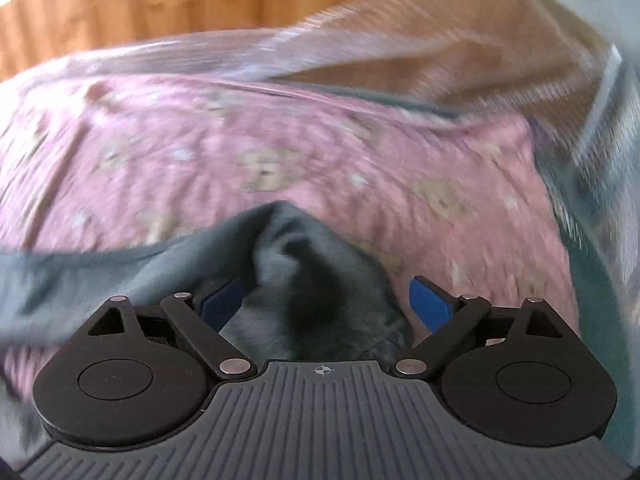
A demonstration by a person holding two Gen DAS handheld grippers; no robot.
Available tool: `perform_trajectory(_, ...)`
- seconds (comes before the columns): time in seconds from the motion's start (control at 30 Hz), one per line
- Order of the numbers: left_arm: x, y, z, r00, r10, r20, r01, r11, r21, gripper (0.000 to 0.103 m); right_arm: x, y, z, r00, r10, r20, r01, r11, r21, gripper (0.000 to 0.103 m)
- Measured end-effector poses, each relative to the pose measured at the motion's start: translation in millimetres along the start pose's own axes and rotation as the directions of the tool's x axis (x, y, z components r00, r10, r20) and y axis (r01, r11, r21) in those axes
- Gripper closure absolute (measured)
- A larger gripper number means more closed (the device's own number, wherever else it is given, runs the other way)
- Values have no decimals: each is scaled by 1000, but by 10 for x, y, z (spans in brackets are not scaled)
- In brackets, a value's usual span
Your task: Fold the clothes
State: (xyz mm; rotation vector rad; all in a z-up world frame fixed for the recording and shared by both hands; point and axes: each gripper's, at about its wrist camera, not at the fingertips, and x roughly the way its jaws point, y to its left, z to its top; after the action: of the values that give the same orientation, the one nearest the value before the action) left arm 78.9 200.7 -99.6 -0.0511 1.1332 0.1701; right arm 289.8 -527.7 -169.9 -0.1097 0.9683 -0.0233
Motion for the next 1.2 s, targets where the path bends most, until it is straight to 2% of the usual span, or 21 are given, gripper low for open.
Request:
perform_trajectory(0.1, 596, -243, 266, 997, 59, -44, -55, 995, 84, 23, 188, -142, -88, 998, 26, -60, -20, 995, 100, 11)
perform_trajectory(0.17, 938, -353, 361, 994, 92, -62, -83, 988, 130, 23, 267, -119, -144, 995, 38, -97, -29, 996, 89, 13)
perform_trajectory(0.2, 1040, -359, 368, 994, 89, -56, -81, 988, 129, 23, 286, -89, -171, 993, 39, -110, -31, 997, 74, 19)
perform_trajectory(0.23, 1063, -367, 397, 996, 69, -49, -62, 990, 129, 33, 280, -51, -193, 993, 38, -116, -31, 998, 60, 26)
perform_trajectory(0.27, 1037, -375, 439, 998, 38, -42, -32, 991, 129, 75, 264, -28, -178, 992, 45, -122, -39, 998, 50, 45)
perform_trajectory(0.3, 980, -394, 501, 999, 19, -31, -15, 992, 124, 91, 234, -21, -132, 991, 49, -124, -44, 998, 40, 75)
perform_trajectory(0.33, 877, -416, 590, 1000, 21, 3, -21, 992, 127, 91, 203, -14, -86, 991, 53, -125, -50, 998, 30, 91)
perform_trajectory(0.43, 540, -378, 957, 990, 44, 137, -60, 992, 111, 91, 25, -23, 108, 997, 40, -67, -42, 999, -22, 93)
perform_trajectory(0.5, 365, -236, 1311, 973, 60, 224, -76, 995, 62, 91, -100, -43, 296, 999, 33, -13, -33, 998, -58, 94)
perform_trajectory(0.57, 342, -66, 1710, 957, 92, 274, -97, 995, 4, 91, -221, -66, 505, 999, 29, 40, -26, 995, -93, 94)
perform_trajectory(0.67, 690, 37, 2182, 961, 136, 242, -133, 991, -27, 90, -127, -10, 794, 999, 24, 49, -15, 983, -182, 91)
perform_trajectory(0.7, 876, 48, 2300, 970, 137, 202, -133, 991, -32, 89, -11, 5, 858, 1000, 19, 24, -14, 981, -194, 84)
perform_trajectory(0.73, 1063, 26, 2388, 979, 139, 152, -136, 990, -32, 89, 128, 23, 895, 1000, -21, 7, 22, 979, -201, 74)
perform_trajectory(0.77, 1217, -25, 2434, 981, 157, 114, -155, 988, -25, 88, 267, 40, 932, 998, -61, -11, 57, 976, -209, 45)
perform_trajectory(0.8, 1345, -86, 2439, 980, 178, 93, -178, 984, -10, 85, 395, 45, 955, 994, -105, -22, 98, 973, -210, 36)
perform_trajectory(0.83, 1461, -147, 2434, 977, 199, 80, -200, 980, 8, 84, 477, 17, 950, 990, -140, -23, 134, 973, -190, 35)
perform_trajectory(0.87, 1544, -205, 2424, 974, 217, 71, -219, 976, 20, 84, 499, -38, 932, 990, -141, -22, 136, 980, -146, 36)
perform_trajectory(0.93, 1587, -255, 2338, 970, 231, 82, -232, 973, 11, 81, 480, -198, 865, 994, -110, -13, 110, 994, -12, 34)
perform_trajectory(1.0, 1573, -258, 2242, 968, 234, 86, -234, 972, -14, 80, 471, -352, 789, 996, -85, -5, 85, 990, 112, 30)
perform_trajectory(1.1, 1621, -187, 2156, 966, 248, 70, -246, 968, -39, 80, 534, -532, 622, 997, -77, -30, 82, 971, 223, 30)
perform_trajectory(1.2, 1638, -57, 2174, 961, 273, 44, -270, 961, -62, 80, 706, -627, 466, 993, -73, -89, 95, 957, 274, 31)
